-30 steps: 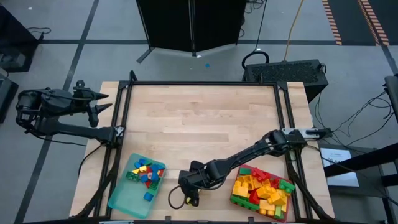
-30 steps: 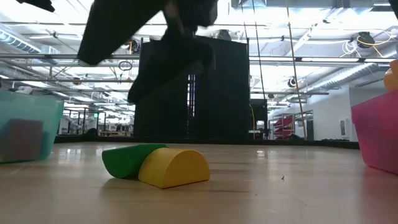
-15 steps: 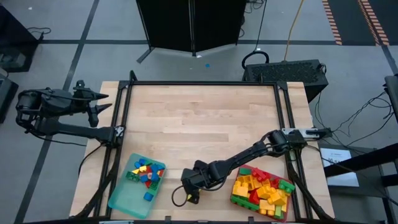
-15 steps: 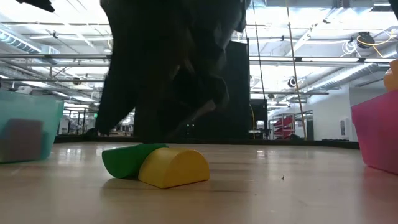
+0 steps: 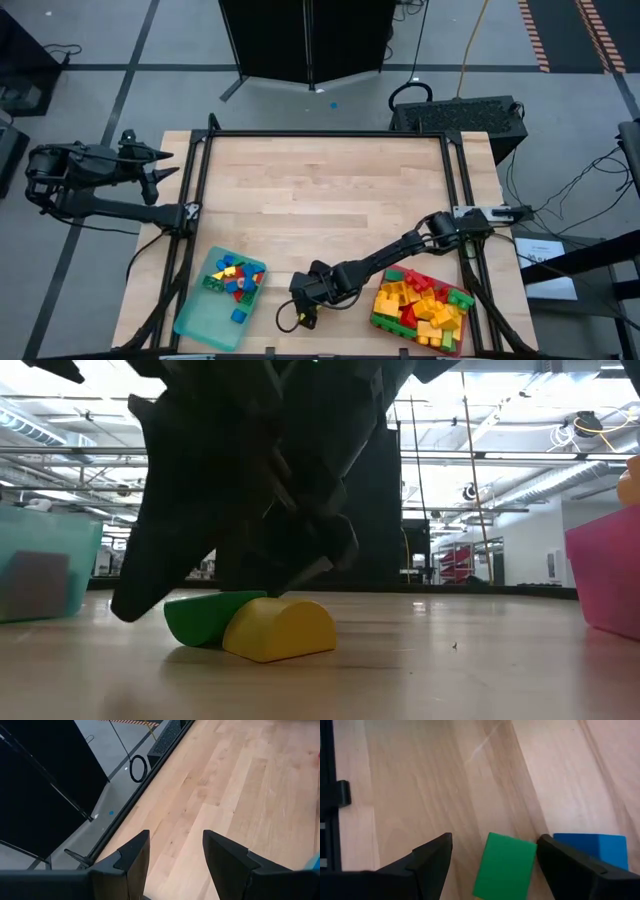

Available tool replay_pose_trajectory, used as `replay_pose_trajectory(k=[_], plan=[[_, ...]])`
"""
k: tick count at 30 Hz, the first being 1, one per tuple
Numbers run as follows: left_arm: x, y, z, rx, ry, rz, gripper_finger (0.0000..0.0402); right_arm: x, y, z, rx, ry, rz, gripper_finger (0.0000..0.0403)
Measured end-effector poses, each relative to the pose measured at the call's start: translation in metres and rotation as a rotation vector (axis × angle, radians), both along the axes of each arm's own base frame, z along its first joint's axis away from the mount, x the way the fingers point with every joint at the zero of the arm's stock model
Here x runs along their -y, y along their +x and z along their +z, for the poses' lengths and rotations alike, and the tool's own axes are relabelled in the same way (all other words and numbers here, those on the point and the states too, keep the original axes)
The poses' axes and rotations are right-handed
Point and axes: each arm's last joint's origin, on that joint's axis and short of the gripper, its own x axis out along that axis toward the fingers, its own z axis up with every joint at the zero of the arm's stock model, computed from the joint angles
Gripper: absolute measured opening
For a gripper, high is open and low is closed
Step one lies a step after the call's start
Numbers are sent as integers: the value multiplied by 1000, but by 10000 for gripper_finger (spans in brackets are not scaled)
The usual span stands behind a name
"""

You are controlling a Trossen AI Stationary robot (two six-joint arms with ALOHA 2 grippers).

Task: Sort blocks by size
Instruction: Put the green block into the blue bin

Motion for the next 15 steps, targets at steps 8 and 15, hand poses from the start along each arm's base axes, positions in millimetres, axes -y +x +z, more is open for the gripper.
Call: replay_pose_trajectory(k=[8,15], plan=[[0,0,0,-4,3,-3,187,1,-3,-2,-46,-5,0,225],[0,0,0,-4,4,-4,187,2,-5,-3,-64,-29,16,146]])
